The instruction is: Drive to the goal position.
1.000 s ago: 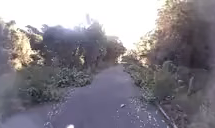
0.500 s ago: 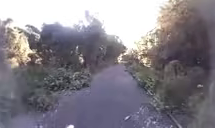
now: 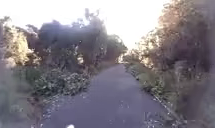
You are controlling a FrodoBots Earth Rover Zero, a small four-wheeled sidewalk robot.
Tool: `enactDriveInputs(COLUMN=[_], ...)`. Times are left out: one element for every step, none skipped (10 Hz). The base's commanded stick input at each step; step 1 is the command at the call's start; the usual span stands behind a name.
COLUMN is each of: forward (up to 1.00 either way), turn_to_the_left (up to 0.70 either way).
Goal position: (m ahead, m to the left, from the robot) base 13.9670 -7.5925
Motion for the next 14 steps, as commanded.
enactDriveInputs(forward=[0.70, 0.70, 0.70, 0.70, 0.70, 0.70, 0.70, 0.70, 0.70, 0.70, 0.70, 0.70, 0.70, 0.70], turn_to_the_left=[-0.02, 0.00, 0.00, 0.00, 0.00, 0.00, 0.00, -0.04, -0.14, -0.14, -0.14, -0.14, -0.14, -0.14])
